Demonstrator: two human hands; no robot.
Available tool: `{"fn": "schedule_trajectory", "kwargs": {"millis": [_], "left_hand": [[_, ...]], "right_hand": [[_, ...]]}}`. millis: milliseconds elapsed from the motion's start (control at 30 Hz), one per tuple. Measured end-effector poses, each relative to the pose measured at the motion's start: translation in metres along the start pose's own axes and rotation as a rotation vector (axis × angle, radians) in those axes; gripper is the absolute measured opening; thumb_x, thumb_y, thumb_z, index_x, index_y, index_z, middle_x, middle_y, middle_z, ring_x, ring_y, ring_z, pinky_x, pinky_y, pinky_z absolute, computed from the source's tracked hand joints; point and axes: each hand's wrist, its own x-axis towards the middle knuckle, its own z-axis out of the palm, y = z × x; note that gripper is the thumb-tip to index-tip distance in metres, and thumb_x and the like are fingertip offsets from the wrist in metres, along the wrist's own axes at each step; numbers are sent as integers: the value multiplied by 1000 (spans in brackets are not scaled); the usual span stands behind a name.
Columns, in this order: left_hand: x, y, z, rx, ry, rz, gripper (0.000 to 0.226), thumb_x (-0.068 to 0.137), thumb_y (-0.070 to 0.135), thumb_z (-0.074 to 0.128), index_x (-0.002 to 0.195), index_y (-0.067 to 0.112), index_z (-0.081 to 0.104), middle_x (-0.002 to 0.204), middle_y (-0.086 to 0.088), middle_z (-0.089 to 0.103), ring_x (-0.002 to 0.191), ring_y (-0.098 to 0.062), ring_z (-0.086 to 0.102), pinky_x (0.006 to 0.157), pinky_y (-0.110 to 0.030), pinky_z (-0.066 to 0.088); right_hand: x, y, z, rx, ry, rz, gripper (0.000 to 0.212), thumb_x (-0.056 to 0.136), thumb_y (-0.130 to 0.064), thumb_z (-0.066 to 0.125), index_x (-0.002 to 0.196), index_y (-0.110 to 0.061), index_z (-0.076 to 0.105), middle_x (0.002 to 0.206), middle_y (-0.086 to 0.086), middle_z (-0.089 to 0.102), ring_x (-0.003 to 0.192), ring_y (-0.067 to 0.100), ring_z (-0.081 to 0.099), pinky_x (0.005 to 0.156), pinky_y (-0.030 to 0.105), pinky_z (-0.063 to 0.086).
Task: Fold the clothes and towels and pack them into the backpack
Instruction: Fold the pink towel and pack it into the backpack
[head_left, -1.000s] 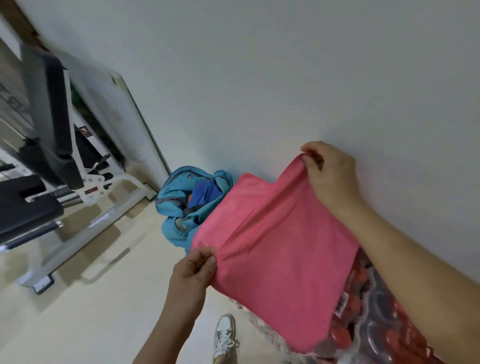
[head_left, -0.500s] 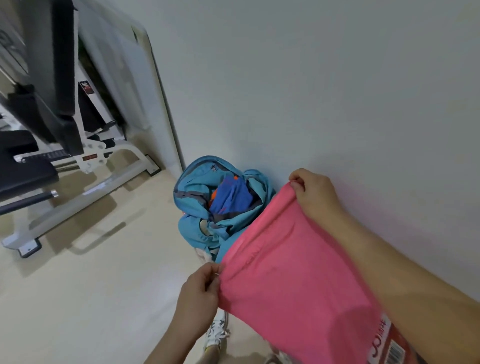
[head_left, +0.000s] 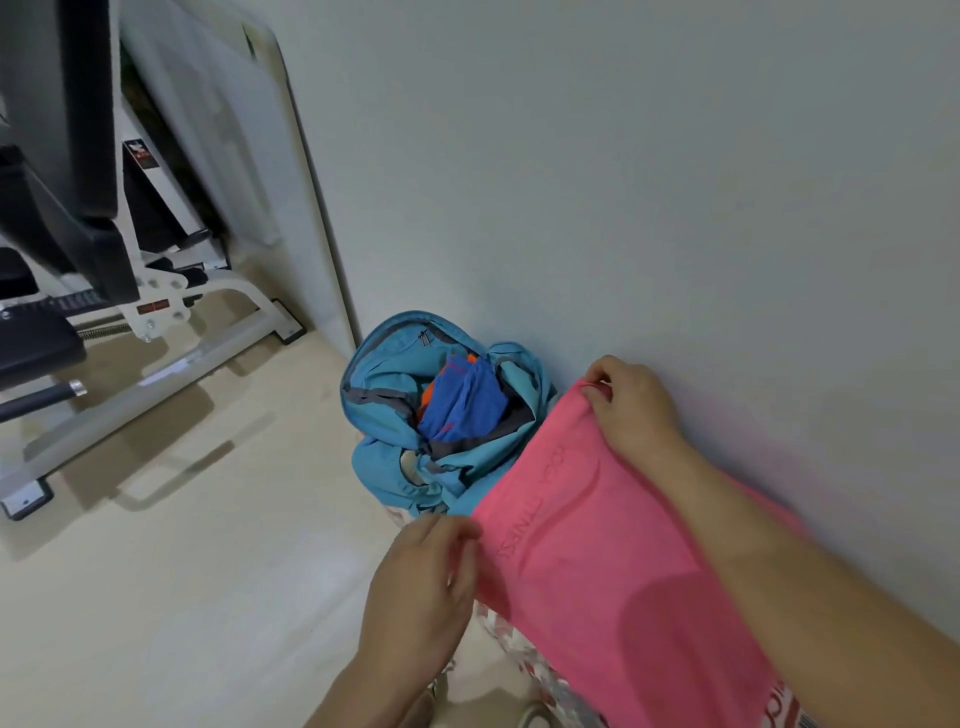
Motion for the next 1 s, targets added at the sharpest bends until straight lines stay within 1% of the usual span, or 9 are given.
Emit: {"fn": "schedule_trajectory", "kwargs": {"millis": [67,167,300,367,500,633,767,867,1000], "left_hand": [[11,3,6,-17,-18,13,15,91,39,53,104,33,59,95,20,52,90,0,46,75,-14,34],[27,5,12,-23,-33,-1,21,88,44,56,107,33,57,100,19,55,92,-2,48,77,-18,38],[36,10,12,-128,-71,-69,11,83,37,65,87,34,55,83,17,58,78,-1,51,62,-13,35],[38,9,12,-160,-83,-94,13,82,38,67,87,36,55,78,17,57,73,0,50,58,-13,33],[45,3,12,-262,-156,-180,15,80,42,70,91,37,62,81,15,63,75,-2,56,67,-22,47],[48,3,14,-389,-170,-225,17,78,38,74,75,27,61,71,9,63,63,-2,54,64,-28,48],[48,4,9,-536,-100,-238,25,73,42,77,67,21,64,68,0,67,64,-19,62,62,-38,52],[46,1,4,-540,-7,-151,30,71,47,76,63,20,64,61,-3,63,54,-12,51,52,-30,45],[49,3,-7,-310,53,179,47,78,65,57,57,23,57,54,5,54,49,-4,44,46,-18,34]], "right_hand": [[1,-1,1,85,0,46,4,86,-14,64,85,-18,64,87,2,66,85,19,58,73,26,42],[3,-4,-1,207,22,112,18,81,-9,67,76,-25,61,79,-8,62,79,12,58,73,20,40],[5,-3,-2,247,38,139,22,80,-9,68,74,-28,60,76,-12,61,78,9,58,73,18,40],[4,-2,-3,248,48,120,21,81,-9,68,75,-27,61,76,-12,61,77,9,57,73,17,39],[4,-1,-7,201,44,50,19,84,-8,66,79,-26,60,75,-13,58,75,8,56,73,16,38],[5,-2,-10,174,45,10,20,85,-8,65,79,-26,58,73,-9,60,74,13,58,75,24,45],[3,-4,-22,206,84,1,21,84,-2,64,80,-22,58,72,-2,63,69,18,61,76,37,53],[-6,-6,-41,277,184,-4,24,84,3,60,81,-21,56,69,-7,60,63,21,62,69,47,55],[-33,-13,-72,374,359,15,24,86,4,57,83,-19,55,72,-4,61,68,25,65,69,47,56]]}}
